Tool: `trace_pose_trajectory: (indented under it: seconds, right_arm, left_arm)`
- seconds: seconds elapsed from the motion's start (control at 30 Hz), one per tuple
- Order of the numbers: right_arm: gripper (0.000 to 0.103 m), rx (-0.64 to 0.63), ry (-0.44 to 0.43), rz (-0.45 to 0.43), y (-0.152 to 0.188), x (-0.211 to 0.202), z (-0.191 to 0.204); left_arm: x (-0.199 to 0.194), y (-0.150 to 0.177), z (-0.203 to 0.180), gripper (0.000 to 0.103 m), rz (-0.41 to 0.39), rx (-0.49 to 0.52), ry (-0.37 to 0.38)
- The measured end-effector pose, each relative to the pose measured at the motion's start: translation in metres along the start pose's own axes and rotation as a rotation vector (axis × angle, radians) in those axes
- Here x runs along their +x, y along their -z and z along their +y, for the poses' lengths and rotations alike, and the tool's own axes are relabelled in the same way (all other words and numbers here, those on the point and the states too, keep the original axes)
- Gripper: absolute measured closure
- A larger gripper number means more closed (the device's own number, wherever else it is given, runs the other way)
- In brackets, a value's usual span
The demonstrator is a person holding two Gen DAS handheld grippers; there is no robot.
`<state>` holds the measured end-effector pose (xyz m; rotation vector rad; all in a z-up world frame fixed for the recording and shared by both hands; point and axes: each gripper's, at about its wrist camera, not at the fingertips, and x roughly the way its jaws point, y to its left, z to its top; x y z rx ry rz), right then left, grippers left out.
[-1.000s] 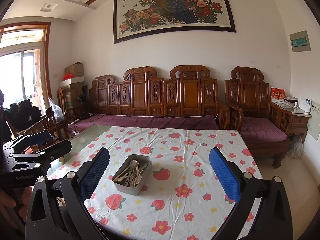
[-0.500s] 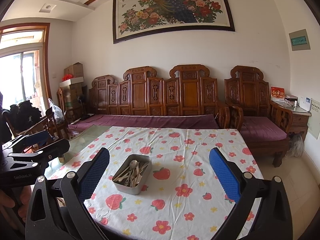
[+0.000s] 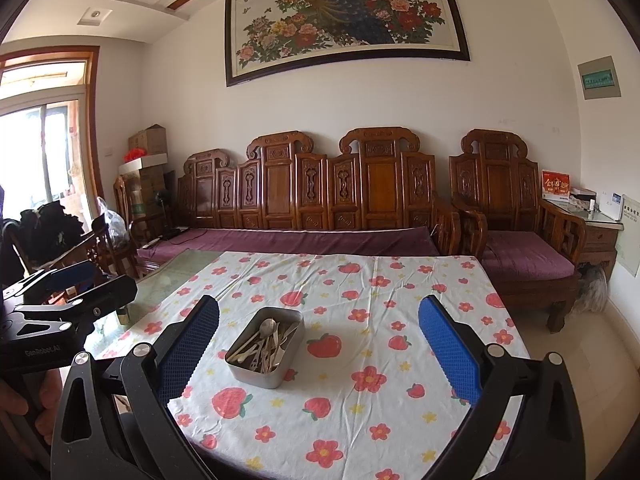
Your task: Organize utensils
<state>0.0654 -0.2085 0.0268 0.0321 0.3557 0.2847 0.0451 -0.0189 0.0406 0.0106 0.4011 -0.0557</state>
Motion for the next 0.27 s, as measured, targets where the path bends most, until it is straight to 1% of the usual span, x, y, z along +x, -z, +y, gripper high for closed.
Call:
trace_pose_trajectory:
  seconds: [0.27]
  right_arm:
    - [0.002,0.001,0.001,0.000,-0.0002,-0.0004,-0.0001]
  left_arm:
    - [-0.0006,-0.0001,-0.0023,0.008,-0.003,-0.001,0.004]
